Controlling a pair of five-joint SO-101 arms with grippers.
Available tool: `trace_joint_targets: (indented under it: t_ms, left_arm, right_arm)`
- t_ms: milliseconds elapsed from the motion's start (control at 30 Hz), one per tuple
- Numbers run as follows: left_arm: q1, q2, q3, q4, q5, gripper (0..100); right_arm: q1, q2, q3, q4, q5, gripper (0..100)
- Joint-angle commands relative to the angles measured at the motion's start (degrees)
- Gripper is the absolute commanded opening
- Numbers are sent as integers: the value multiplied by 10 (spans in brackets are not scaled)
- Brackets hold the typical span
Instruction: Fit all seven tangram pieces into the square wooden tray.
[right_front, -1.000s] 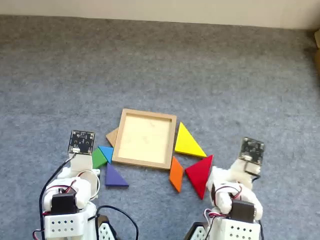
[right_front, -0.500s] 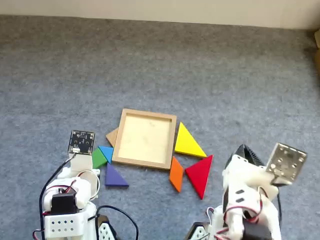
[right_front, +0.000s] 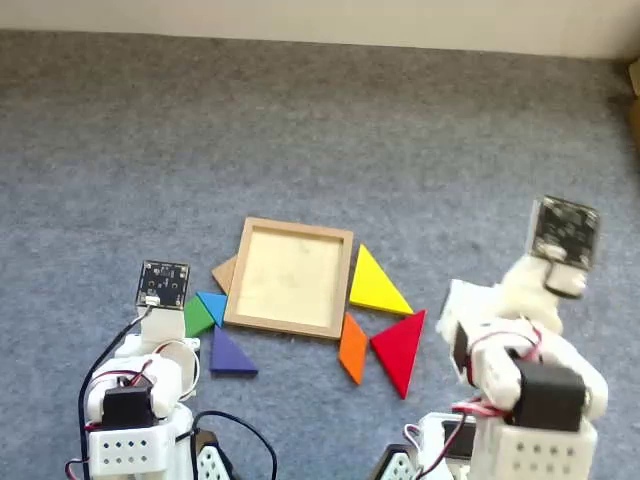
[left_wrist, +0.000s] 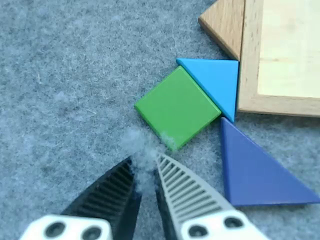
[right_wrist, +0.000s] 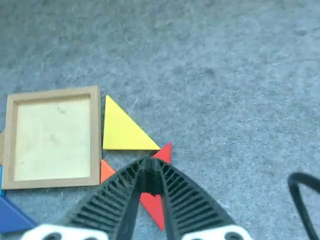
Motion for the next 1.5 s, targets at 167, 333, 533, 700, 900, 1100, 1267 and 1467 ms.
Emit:
trace_joint_targets:
  t_ms: [167, 333, 533, 700, 900, 1100, 1267, 1467]
  left_arm:
    - [-5, -15, 12, 4, 3, 5]
    - [-5, -15, 12, 4, 3, 5]
    - [-5, -15, 12, 4, 3, 5]
    - [-5, -15, 12, 4, 3, 5]
    - [-5, -15, 12, 4, 3, 5]
    - [-5, -15, 12, 4, 3, 5]
    - [-5, -15, 12, 4, 3, 5]
    - [-5, -15, 12, 4, 3, 5]
  right_arm:
    - [-173, 19, -7, -10, 10, 6]
    - [-217, 19, 44, -76, 214, 6]
    - [-217, 20, 92, -150, 247, 8]
    - [-218, 20, 93, -151, 247, 113]
    - [-219, 21, 90, -151, 247, 162]
    - [-220, 99, 88, -163, 244, 163]
    - [-220, 235, 27, -159, 202, 163]
    - [-220, 311, 6, -163, 202, 164]
